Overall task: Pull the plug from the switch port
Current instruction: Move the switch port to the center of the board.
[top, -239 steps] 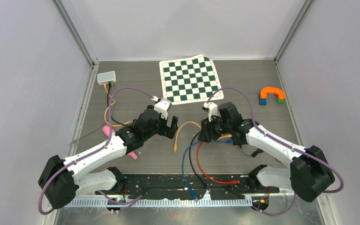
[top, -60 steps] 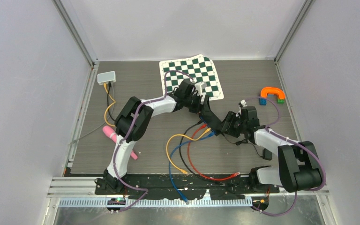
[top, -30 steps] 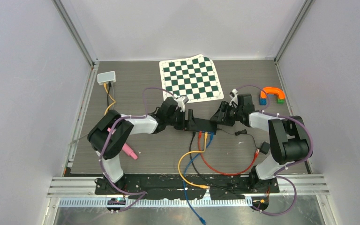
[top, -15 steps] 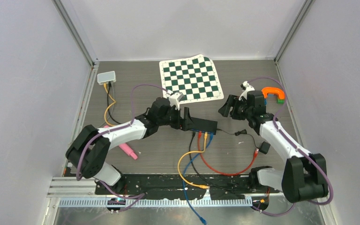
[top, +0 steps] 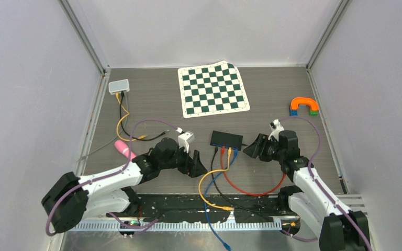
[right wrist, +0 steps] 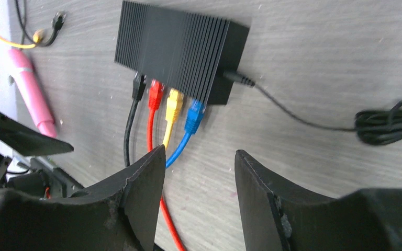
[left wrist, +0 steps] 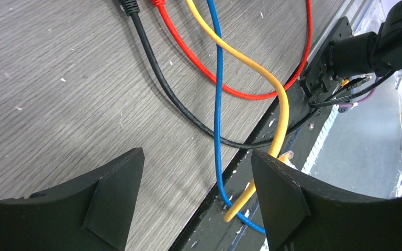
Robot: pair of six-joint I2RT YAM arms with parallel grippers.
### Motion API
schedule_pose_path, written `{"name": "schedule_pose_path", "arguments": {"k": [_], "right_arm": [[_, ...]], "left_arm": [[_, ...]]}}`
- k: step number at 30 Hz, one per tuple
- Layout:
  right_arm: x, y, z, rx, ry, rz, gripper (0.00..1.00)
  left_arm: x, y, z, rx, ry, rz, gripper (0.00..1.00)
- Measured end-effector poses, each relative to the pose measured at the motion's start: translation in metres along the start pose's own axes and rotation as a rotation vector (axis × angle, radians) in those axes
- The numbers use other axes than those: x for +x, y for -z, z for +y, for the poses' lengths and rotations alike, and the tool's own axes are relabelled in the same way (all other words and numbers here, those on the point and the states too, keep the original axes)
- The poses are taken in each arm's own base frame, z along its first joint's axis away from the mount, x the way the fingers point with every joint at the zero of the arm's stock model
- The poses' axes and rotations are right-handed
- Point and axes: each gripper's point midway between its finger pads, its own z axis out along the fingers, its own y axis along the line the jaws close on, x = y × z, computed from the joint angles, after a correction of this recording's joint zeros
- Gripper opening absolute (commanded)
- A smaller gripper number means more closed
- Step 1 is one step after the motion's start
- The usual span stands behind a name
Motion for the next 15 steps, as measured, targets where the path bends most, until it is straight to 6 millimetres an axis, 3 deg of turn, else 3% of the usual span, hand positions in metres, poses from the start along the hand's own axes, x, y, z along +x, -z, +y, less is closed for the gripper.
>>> {"name": "schedule_pose_path", "arguments": {"k": [9, 15], "right_arm": [[0.038, 0.023, 0.026, -0.173, 0.027, 0.0, 0.55], [0.071, 0.03, 0.043, -0.263, 0.04, 0.051, 0.51]], "left_arm": [[-0.004, 0.028, 0.012, -0.086, 0.012, -0.107, 0.86], [0.001, 0.032, 0.025, -0.141, 0.034, -0.123, 0.86]]}}
